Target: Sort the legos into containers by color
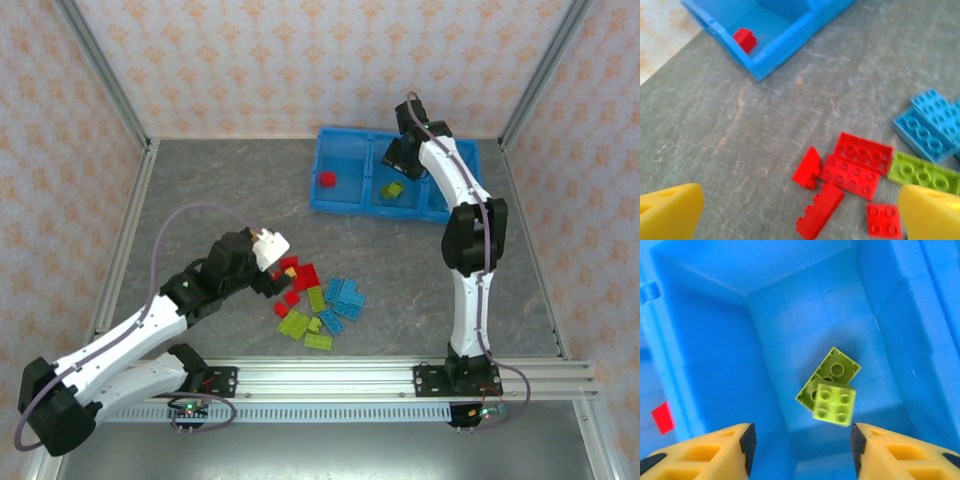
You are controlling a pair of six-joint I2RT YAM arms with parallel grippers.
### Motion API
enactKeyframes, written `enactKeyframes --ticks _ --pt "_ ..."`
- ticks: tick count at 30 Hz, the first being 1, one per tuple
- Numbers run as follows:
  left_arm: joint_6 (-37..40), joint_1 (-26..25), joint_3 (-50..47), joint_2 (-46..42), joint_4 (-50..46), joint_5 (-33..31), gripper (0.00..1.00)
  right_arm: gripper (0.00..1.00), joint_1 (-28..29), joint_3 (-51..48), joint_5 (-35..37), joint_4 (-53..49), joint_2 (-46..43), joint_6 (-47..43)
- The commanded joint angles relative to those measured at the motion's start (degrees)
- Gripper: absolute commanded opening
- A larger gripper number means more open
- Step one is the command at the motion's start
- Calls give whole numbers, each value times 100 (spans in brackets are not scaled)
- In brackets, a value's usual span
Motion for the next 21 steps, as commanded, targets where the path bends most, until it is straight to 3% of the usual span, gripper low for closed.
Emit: enactKeyframes --ticks 1,6,9,12,16,21 --pt "-1632 58 916 606 -449 -986 100 57 9 -456 -480 -330 -1101 -294" --pt "-3522 78 2381 2168 -1901 -1750 100 66 146 -2033 -1021 -190 -2860 -426" --pt "-4402 98 2999 3013 -2410 -1635 99 74 353 -2738 -972 -370 -3841 -488" --pt "-5330 111 3415 3799 -2851 -1360 90 83 596 -3289 -961 -571 -4661 -413" --pt "-6027 116 3469 4444 -2935 -782 87 90 761 -3963 -1036 -639 -5482 -225" --pt "-6417 116 3202 4699 -2639 -580 85 92 758 -4232 -733 -979 -5606 -379"
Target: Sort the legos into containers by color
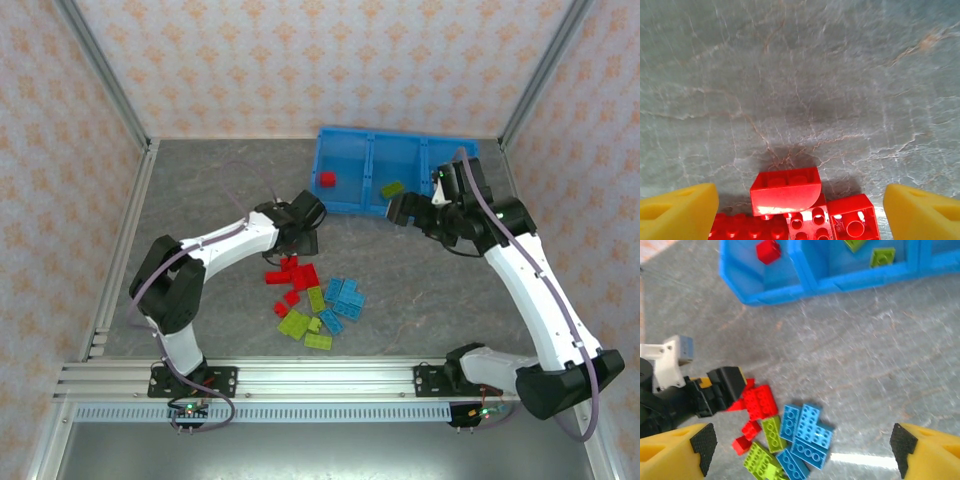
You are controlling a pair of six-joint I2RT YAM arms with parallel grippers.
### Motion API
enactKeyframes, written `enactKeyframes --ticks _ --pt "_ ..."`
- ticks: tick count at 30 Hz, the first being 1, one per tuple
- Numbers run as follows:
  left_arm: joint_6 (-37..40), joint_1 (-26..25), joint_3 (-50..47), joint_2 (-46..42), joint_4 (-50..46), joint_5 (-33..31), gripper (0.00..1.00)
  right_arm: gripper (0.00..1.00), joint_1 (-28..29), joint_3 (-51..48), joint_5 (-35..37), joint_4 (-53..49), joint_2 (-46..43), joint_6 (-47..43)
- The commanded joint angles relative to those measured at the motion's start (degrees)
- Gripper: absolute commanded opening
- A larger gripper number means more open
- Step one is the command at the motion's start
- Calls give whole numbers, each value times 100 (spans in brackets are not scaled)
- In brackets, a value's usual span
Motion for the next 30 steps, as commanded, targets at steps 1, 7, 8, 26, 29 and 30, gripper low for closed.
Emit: enactKeyframes --ticks 1,7,8,26,29,30 --pt "-680 41 -104 -3 -154 47 84 92 5 -115 182 -307 63 -83" --pt "-790 57 -188 305 142 21 74 92 3 -9 149 -281 179 -81" --pt "-808 59 -203 352 202 70 74 92 0 14 142 -297 206 -80" --pt "-815 85 -467 493 488 202 46 91 44 -282 -600 -6 177 183" --pt "-555 88 -229 321 462 242 41 91 279 -550 -1068 362 88 392" --pt "-402 78 -53 244 406 257 40 91 382 -617 -1169 509 60 488"
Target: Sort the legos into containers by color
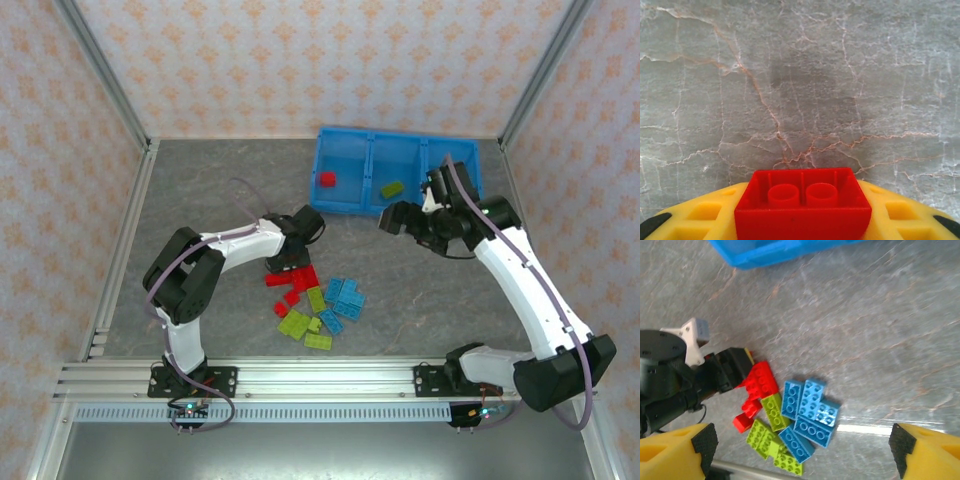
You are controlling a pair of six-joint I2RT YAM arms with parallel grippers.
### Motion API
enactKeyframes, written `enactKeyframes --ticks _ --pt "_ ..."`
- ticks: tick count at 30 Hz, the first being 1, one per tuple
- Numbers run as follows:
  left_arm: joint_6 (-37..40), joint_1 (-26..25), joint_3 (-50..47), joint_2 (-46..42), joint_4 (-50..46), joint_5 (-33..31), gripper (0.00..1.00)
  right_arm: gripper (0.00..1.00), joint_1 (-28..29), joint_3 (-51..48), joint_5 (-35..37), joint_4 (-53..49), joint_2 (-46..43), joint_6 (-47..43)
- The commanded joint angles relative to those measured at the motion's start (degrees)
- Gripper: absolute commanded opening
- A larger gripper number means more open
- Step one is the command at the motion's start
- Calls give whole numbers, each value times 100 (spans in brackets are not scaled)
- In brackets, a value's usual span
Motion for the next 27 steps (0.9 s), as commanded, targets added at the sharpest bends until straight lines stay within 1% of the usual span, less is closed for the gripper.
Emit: enactKeyframes --ticks 1,4,7,9,13,19,22,23,26,27 --pt "436 27 564 -344 -23 -4 40 91 312 -227 -609 479 -144 360" --pt "847 -4 1226 -479 -69 -8 40 91 463 -275 -642 801 -142 586" --pt "1158 -13 2130 -211 -124 -174 40 92 463 -264 -291 928 -345 726" --pt "1450 -13 2907 217 -204 -399 40 92 464 -230 -89 874 -347 746" --pt "2195 51 4474 1396 -291 -871 40 92 463 -173 22 667 -368 756" --pt "2674 205 6598 2850 -445 -833 40 92 464 -238 409 351 -676 722" --pt "2852 202 7252 3290 -393 -768 42 92 471 -235 479 262 -766 714" --pt "2886 201 7410 3383 -376 -755 44 92 465 -228 485 243 -789 715" --pt "2911 200 7532 3433 -275 -724 53 92 467 -249 536 191 -872 709" --pt "2903 206 7526 3408 -278 -697 54 92 466 -274 559 195 -896 715"
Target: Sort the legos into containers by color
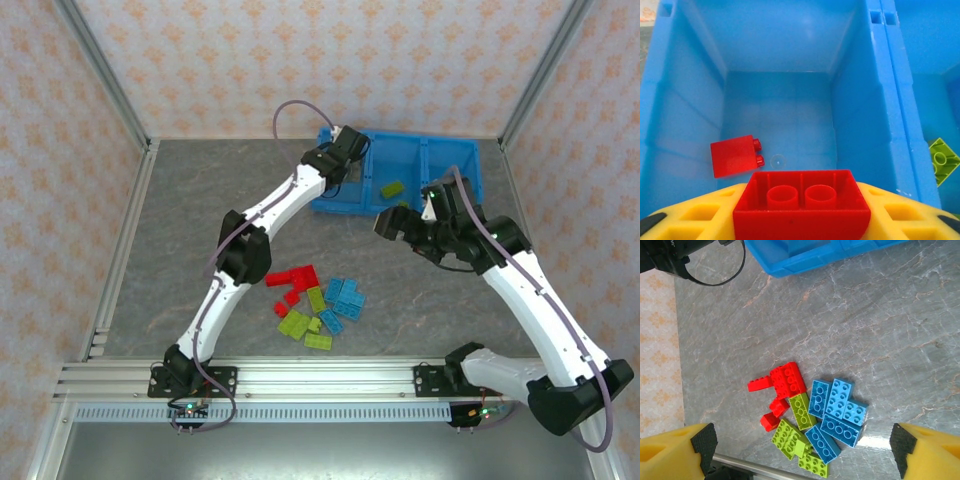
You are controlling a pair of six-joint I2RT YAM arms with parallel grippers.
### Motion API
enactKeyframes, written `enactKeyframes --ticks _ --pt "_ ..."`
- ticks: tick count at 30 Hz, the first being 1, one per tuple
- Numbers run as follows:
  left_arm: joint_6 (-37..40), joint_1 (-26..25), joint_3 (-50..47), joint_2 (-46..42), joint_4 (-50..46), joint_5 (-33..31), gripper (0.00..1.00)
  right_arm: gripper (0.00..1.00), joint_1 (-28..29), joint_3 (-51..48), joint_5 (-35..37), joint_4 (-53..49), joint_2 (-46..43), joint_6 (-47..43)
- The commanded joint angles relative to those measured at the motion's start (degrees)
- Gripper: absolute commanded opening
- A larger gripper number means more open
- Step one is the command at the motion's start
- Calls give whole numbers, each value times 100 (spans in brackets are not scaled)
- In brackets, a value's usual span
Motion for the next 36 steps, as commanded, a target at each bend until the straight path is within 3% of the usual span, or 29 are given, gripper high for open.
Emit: enactKeyframes --ticks 1,5,10,14,19,24,28,32,36 --pt "184 -6 353 -306 -100 -103 55 92 11 -16 237 -184 -124 38" --pt "130 -14 -126 -796 -116 -109 60 92 14 -60 197 -113 -107 64" --pt "17 -14 -1687 -2100 396 21 61 91 20 -124 131 -14 -22 90" --pt "14 -88 -3571 -3881 993 318 61 90 230 -243 450 -109 92 177" --pt "418 -162 -5739 -6175 1294 341 62 86 1017 -369 667 214 742 618" --pt "1621 -164 -7344 -8110 1117 510 64 80 1861 -279 845 508 1870 1068" --pt "2940 -173 -8426 -9305 848 1088 78 68 2300 -116 911 658 2682 1247" --pt "3657 -173 -9433 -10140 1104 1153 100 63 2399 -81 969 787 3275 1355" --pt "4234 -173 -10280 -10673 1651 1233 100 58 2399 113 1165 805 3669 1285"
